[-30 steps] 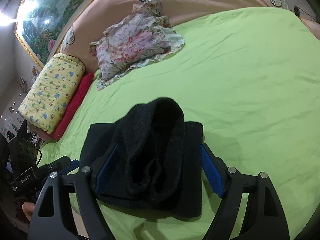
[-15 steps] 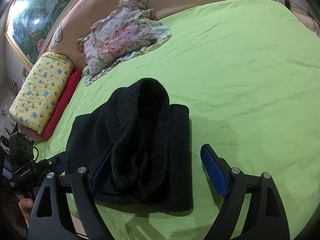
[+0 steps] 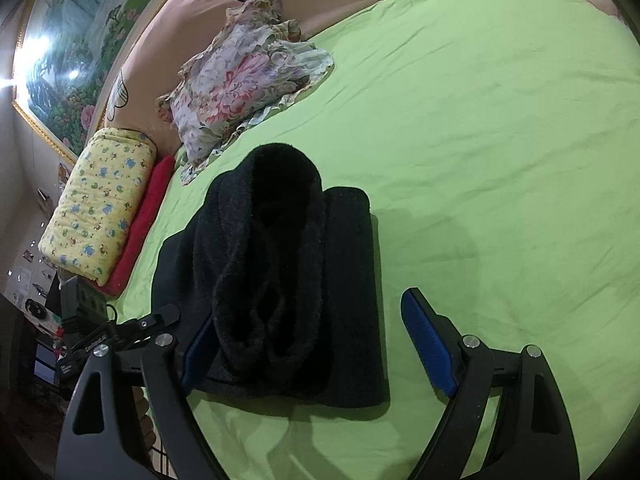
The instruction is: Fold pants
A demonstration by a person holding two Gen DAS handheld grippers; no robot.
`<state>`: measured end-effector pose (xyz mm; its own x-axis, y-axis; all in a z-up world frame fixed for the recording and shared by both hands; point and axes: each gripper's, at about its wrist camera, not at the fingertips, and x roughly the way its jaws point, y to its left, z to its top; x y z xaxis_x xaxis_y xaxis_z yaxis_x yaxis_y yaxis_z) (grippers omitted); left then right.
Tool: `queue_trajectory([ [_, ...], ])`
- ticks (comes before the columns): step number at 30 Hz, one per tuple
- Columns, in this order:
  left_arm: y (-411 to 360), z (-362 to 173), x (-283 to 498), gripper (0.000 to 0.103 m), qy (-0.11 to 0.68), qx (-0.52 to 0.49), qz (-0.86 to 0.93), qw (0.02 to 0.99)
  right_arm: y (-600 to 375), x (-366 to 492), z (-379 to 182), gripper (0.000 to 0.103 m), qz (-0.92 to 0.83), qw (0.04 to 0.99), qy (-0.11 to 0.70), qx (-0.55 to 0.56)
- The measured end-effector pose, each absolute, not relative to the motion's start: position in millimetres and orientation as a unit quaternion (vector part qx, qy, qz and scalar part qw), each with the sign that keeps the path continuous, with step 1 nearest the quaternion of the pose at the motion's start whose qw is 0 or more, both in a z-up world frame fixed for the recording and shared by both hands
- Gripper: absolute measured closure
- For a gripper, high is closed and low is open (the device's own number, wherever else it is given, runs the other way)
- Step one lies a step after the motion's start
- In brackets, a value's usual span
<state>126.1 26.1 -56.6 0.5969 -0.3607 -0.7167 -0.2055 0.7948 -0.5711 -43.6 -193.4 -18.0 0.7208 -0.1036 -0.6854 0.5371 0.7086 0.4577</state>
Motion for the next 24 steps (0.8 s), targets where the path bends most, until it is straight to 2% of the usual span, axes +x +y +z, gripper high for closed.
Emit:
queue_trajectory([
  [16,39.9,-66.7,134.8,0.031,0.446,-0.342,-0.050,0.826,-195.5,-34.2,-29.1,0.018,-0.141,0.866,0.329,0.349],
  [17,39.0,-65.8,134.6,0.034,0.447,-0.340,-0.048,0.826,-194.6,-33.5,-29.4,0.018,-0.139,0.867,0.329,0.348],
  [18,38.0,-65.0,134.3,0.038,0.446,-0.340,-0.048,0.826,-193.1,-32.6,-29.7,0.026,-0.134,0.868,0.329,0.346],
  [19,36.6,-64.5,133.4,0.049,0.446,-0.342,-0.054,0.825,-191.1,-31.6,-30.1,0.029,-0.127,0.869,0.329,0.347],
  [20,34.7,-64.3,133.7,0.054,0.447,-0.346,-0.060,0.822,-189.3,-31.5,-29.8,0.032,-0.128,0.870,0.327,0.345],
  [21,33.1,-62.8,133.4,0.055,0.447,-0.343,-0.057,0.824,-188.8,-31.4,-29.2,0.039,-0.126,0.872,0.326,0.343],
  [23,28.0,-57.9,132.2,0.064,0.444,-0.327,-0.058,0.832,-186.8,-31.0,-26.3,0.044,-0.118,0.876,0.323,0.339],
  [24,26.1,-55.3,131.8,0.065,0.443,-0.322,-0.058,0.835,-185.9,-30.8,-24.8,0.046,-0.117,0.876,0.323,0.337],
])
